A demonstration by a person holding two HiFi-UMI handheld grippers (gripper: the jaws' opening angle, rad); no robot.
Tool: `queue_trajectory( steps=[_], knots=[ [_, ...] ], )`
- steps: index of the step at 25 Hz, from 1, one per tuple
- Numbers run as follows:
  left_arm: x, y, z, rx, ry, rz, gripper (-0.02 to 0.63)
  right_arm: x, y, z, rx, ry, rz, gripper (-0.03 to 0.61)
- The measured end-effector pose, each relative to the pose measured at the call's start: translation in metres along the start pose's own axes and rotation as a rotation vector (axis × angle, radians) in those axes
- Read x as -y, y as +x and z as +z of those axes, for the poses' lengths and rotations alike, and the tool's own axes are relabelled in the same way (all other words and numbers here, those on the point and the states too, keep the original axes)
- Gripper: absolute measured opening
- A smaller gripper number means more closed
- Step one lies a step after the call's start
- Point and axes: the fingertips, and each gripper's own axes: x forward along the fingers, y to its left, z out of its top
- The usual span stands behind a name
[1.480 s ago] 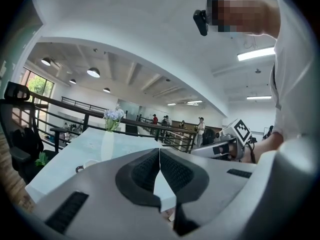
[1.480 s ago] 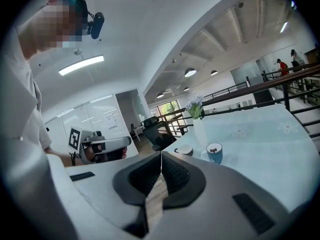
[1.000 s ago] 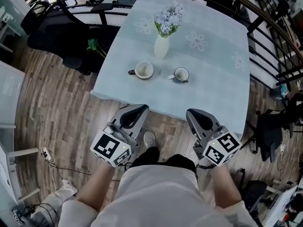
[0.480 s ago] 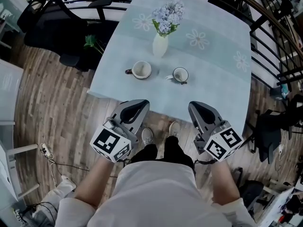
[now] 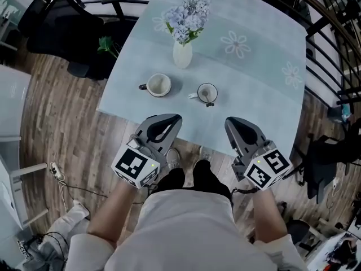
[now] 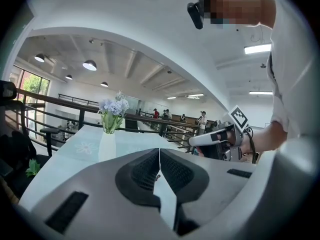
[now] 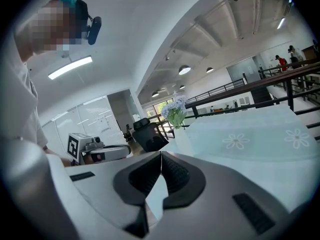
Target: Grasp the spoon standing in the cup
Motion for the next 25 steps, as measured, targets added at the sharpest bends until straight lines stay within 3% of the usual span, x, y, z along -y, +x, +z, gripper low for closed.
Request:
queue_trajectory(
  steps=[8, 14, 17, 25],
  knots=[
    [-0.002, 0.059, -0.024, -0.073, 0.017, 0.004, 0.021, 0.064, 0.006, 0.000, -0.039, 0.035, 0.012, 0.021],
    [0.001, 0.087, -0.044, -0.117, 0.042, -0.022, 0.023, 0.086, 0.014, -0.012, -0.068, 0.074, 0.027, 0.021],
    [0.001, 0.099, -0.057, -0.166, 0.076, -0.039, 0.087, 0.095, 0.018, -0.017, -0.077, 0.089, 0.030, 0.021],
    [0.000, 0.120, -0.094, -0.275, 0.204, -0.078, 0.143, 0.118, 0.022, -0.037, -0.098, 0.130, 0.012, 0.021]
  ],
)
